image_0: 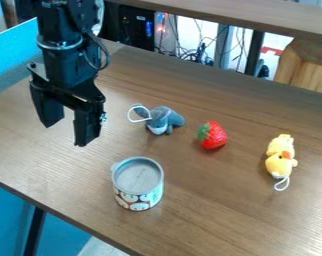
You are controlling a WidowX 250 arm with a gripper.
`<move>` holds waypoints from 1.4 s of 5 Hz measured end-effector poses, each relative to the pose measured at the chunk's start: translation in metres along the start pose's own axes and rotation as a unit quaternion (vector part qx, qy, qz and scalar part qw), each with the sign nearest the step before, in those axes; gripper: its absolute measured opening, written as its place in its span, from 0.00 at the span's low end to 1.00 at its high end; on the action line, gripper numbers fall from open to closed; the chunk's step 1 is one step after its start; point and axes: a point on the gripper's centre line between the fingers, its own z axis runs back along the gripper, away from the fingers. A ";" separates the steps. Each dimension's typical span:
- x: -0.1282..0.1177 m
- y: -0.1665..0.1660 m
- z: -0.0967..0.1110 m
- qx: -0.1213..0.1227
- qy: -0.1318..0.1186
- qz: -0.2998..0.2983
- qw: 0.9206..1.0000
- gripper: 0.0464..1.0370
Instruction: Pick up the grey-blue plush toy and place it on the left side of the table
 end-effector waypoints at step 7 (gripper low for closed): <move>0.161 -0.030 -0.024 0.060 -0.013 0.090 0.994 0.97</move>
